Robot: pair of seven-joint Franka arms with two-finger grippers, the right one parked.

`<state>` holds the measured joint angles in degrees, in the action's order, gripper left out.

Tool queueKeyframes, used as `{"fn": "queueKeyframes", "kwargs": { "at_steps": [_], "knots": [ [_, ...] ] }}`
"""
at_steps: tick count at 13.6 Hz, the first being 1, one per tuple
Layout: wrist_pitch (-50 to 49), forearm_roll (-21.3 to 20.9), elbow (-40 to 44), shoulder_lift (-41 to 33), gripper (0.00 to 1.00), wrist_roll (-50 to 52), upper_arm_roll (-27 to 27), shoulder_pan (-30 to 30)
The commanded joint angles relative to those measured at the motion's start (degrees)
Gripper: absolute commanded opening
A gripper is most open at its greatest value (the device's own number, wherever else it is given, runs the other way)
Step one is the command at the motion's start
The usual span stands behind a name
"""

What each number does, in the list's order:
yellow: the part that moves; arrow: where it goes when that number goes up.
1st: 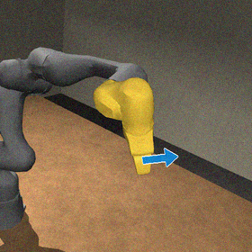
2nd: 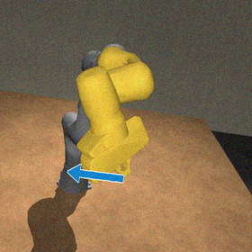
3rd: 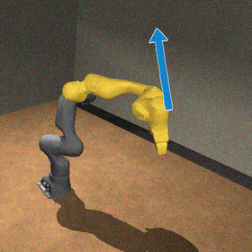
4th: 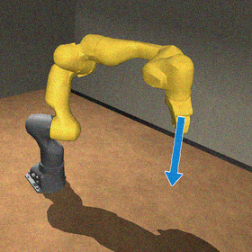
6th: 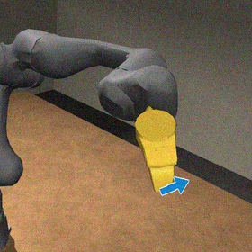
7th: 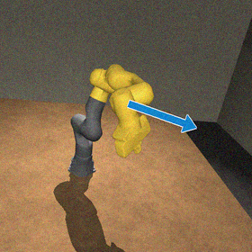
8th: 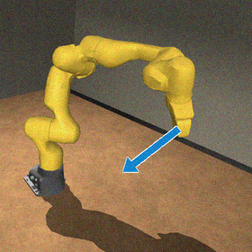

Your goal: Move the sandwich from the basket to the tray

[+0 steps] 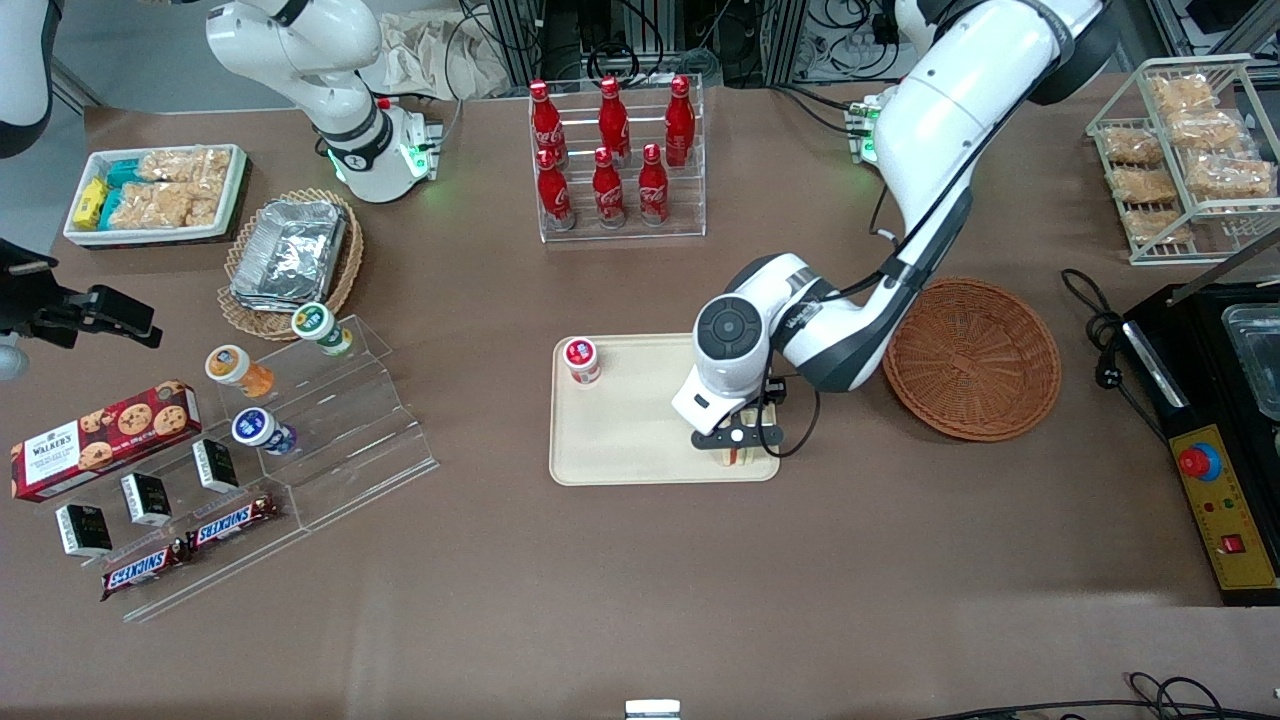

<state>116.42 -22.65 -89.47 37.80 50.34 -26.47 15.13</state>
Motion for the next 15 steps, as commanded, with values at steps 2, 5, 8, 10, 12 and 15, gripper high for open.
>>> {"fn": "queueKeyframes", "kwargs": {
  "at_steps": [2,5,8,10,12,15],
  "knots": [
    [-7.68,1.36,0.26,-11.24,1.0,0.73,-0.34,-3.16],
    [-15.22,5.85,3.51,-18.09,1.0,-3.73,1.58,-4.93],
    [-21.66,15.83,3.52,-28.63,1.0,-18.73,12.97,-4.67],
    [-25.0,22.79,3.25,-33.39,1.0,-29.98,20.89,-4.76],
    [-26.42,24.66,1.51,-36.99,1.0,-40.1,26.79,-4.76],
    [-22.39,24.58,-5.25,-42.27,1.0,-43.92,28.92,-5.02]
  ]
}}
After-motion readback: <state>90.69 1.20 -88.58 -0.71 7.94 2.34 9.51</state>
